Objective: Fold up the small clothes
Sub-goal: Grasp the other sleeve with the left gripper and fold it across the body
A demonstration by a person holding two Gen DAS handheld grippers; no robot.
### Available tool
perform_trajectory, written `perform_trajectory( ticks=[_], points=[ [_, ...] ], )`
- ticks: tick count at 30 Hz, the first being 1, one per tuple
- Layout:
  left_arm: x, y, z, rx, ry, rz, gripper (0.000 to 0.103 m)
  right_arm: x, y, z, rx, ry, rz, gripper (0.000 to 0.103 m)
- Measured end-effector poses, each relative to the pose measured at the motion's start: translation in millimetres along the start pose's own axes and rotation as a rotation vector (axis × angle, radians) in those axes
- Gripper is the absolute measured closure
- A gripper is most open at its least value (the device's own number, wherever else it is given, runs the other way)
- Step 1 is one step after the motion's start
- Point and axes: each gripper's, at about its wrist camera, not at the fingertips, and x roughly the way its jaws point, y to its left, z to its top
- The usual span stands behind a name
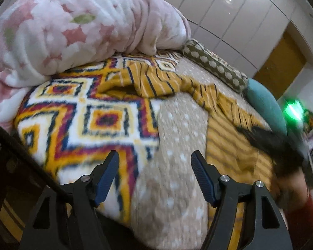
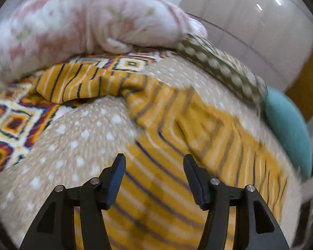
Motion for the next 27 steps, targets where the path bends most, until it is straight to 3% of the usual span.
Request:
perform_trajectory(
  ticks=[5,11,14,16,17,23,27],
  points=[
    [50.5,25.5,45.4,-0.092,0.027,0.020,0.031,-47.7,-54.5,-55.3,0.202,-0.010,0.055,0.038],
    [121.7,63.2,83.4,-0.320,0.128,-0.137,0.031,-93.5,-96.0,-113.4,0.334,-0.030,0.032,0.035],
    [141.8,75.6,99.9,-0.399,0.110,-0.113,0.039,-109.0,-111.0,-138.8,0.383,-0.032,-0.005,0.035],
    [143.8,76.9,115.6,-0.378,0.089,-0.024,0.086,-117.1,-121.6,-153.4,0.425,-0.030,-0.028,0.035],
    [143.0,74.0,125.0,-0.337,0.086,0.025,0.097,-121.3,-127.9,-161.5,0.451,-0.030,-0.041,0.035],
    [89.5,34.2,169.5,-0.120,-0.119,0.252,0.098,-132.0,-155.7,-194.0,0.530,-0.028,-0.107,0.035],
    [72.9,3.7,202.3,-0.045,-0.162,0.271,0.098,-133.6,-165.3,-205.9,0.576,-0.038,-0.098,0.035]
  ],
)
